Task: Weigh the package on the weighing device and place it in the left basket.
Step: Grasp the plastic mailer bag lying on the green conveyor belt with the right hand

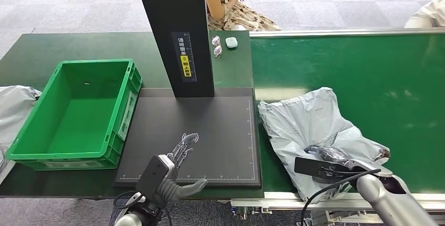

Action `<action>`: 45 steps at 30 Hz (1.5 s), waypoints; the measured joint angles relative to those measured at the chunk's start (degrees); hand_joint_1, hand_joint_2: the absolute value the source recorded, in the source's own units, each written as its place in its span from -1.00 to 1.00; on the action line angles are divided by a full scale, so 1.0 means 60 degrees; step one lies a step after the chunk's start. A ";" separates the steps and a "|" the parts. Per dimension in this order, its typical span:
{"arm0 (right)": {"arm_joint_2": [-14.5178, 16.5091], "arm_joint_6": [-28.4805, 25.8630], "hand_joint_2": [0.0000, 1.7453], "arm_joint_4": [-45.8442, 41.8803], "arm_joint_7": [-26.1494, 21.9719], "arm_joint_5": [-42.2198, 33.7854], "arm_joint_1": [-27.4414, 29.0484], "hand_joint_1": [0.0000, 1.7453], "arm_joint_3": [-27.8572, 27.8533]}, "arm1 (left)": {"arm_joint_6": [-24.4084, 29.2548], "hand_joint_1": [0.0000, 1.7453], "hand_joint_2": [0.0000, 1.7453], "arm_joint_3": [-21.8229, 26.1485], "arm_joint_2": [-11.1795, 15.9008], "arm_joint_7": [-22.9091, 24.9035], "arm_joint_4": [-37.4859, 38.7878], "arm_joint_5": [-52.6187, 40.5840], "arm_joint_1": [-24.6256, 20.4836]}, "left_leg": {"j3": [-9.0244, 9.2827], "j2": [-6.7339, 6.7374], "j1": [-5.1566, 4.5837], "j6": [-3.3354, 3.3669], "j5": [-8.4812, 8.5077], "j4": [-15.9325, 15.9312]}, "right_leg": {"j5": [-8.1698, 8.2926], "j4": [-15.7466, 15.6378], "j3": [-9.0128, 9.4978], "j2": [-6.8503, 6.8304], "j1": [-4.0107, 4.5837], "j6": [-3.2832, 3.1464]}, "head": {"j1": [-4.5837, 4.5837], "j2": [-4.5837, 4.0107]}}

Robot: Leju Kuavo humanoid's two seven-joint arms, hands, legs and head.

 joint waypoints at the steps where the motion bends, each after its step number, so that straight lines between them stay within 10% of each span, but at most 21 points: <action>1: -0.0029 -0.0043 1.00 -0.0061 0.0013 0.0000 0.0032 1.00 0.0021 | -0.0013 -1.00 1.00 0.0000 0.0003 -0.0001 0.0004 0.0005 -0.0005 | 0.0000 0.0000 0.0000 0.0000 0.0000 0.0000 | 0.0000 0.0000 0.0000 0.0000 0.0000 0.0000 | 0.0000 0.0000; 15: -0.0175 -0.1446 1.00 -0.0501 -0.0546 -0.0173 0.0283 1.00 -0.0043 | -0.0082 -1.00 1.00 -0.0004 0.0035 -0.0229 0.0084 -0.0034 -0.0109 | -0.0005 0.0000 0.0000 0.0000 0.0000 -0.0002 | 0.0000 0.0004 0.0005 -0.0002 0.0000 0.0000 | 0.0001 0.0000; 26: 0.1378 -0.4951 1.00 -0.1373 -0.2048 -0.2371 0.0670 1.00 -0.1847 | 0.0255 -1.00 1.00 0.0000 0.0035 -0.0509 0.0081 -0.0231 0.0238 | -0.0005 -0.0004 0.0002 -0.0001 0.0001 -0.0006 | -0.0001 0.0006 0.0001 -0.0005 0.0004 -0.0001 | 0.0001 0.0000; 45: 0.2473 -0.5797 1.00 -0.2305 -0.3782 -0.5242 0.0749 1.00 -0.2782 | 0.0594 -1.00 1.00 -0.0007 0.0024 -0.0604 0.0081 -0.0189 0.0244 | -0.0004 -0.0003 0.0001 -0.0002 0.0002 -0.0004 | 0.0000 0.0005 0.0001 -0.0004 0.0003 0.0000 | 0.0001 0.0000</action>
